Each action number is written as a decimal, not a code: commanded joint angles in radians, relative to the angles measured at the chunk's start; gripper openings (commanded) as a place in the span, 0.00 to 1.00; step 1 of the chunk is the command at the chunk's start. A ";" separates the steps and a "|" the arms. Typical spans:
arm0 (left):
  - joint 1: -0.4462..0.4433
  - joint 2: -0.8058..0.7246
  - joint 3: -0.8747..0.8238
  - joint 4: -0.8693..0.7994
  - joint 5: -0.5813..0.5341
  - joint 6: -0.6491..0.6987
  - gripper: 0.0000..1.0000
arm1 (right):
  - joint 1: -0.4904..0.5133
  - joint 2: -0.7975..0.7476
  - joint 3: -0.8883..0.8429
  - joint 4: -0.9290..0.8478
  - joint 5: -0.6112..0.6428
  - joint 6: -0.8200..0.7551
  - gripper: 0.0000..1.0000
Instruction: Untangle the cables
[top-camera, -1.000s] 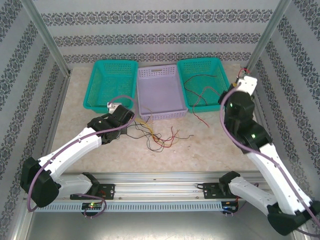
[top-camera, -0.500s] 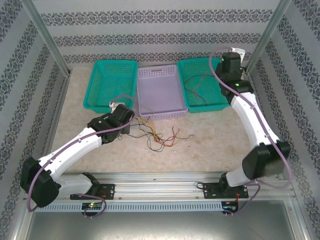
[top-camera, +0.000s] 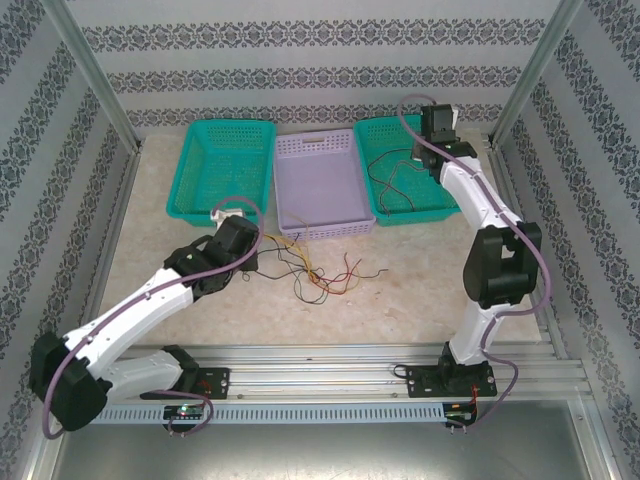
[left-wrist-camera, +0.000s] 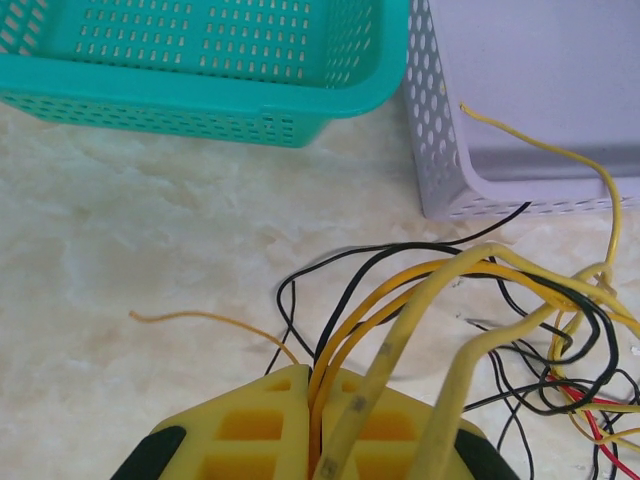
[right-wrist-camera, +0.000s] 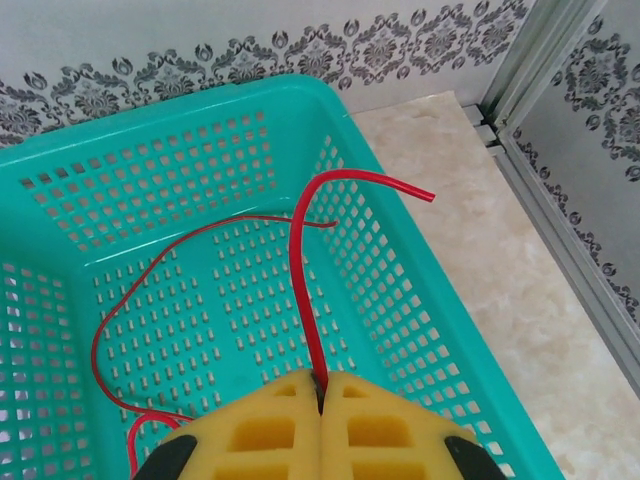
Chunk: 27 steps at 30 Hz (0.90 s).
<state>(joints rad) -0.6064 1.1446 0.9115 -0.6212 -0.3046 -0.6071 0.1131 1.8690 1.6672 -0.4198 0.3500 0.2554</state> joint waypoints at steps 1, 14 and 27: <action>0.005 0.045 0.068 -0.063 0.021 0.015 0.00 | -0.008 0.068 0.084 -0.063 0.012 -0.022 0.00; 0.005 0.097 0.100 -0.020 0.097 0.070 0.00 | 0.002 0.095 0.129 -0.143 -0.092 0.019 0.23; -0.016 0.114 0.119 0.028 0.159 0.069 0.00 | 0.125 -0.262 -0.060 -0.059 -0.358 0.050 0.55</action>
<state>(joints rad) -0.6094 1.2469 0.9974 -0.6186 -0.1848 -0.5568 0.1844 1.7023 1.6806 -0.5125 0.1410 0.2928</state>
